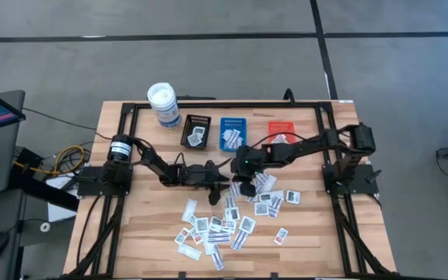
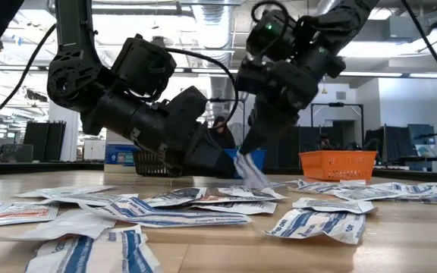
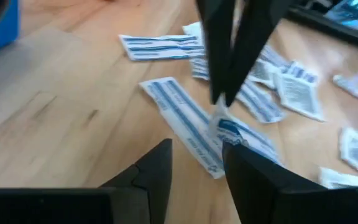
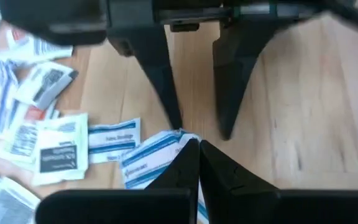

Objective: Pick & Place First Aid Supplies
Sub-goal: Put the blue bandage into the blue bin

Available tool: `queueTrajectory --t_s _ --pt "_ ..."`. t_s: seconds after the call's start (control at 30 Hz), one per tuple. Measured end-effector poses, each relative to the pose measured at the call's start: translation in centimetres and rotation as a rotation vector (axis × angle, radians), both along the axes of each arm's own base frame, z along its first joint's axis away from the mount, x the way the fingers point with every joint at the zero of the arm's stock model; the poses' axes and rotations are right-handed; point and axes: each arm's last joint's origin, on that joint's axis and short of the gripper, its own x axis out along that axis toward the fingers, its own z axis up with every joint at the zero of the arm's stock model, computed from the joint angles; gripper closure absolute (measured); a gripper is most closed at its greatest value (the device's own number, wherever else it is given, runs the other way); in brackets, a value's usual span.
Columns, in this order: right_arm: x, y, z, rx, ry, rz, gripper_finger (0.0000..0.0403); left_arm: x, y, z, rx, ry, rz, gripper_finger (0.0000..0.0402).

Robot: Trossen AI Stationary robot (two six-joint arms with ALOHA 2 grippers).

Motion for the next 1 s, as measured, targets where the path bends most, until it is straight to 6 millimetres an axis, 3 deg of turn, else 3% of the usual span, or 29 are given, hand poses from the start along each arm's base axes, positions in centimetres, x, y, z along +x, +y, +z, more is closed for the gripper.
queueTrajectory --t_s 0.17,0.3,0.47,0.6,0.73,1.0 --pt "-0.4 0.9 0.9 -0.125 -0.003 -0.02 0.0402 0.0 0.4 0.0 -0.013 0.002 0.037 0.0253" --pt "-1.2 0.5 3.1 -0.275 -0.034 -0.183 0.0402 0.0 0.5 -0.1 -0.012 0.007 0.043 0.0258" --pt "-2.4 -1.4 7.0 -0.469 -0.153 -0.407 0.0402 0.0 0.5 -0.1 -0.012 0.007 0.043 0.0267" --pt "-2.9 -4.1 8.9 -0.548 -0.229 -0.514 0.0402 0.0 0.5 -0.1 -0.018 0.007 0.043 0.0274" --pt "-3.2 -7.2 8.7 -0.514 -0.232 -0.588 0.0402 0.0 0.4 -0.1 -0.019 0.007 0.04 0.028" --pt "-2.6 -11.1 4.7 -0.276 -0.147 -0.537 0.0399 0.0 0.4 -0.1 -0.021 0.007 0.029 0.0281"
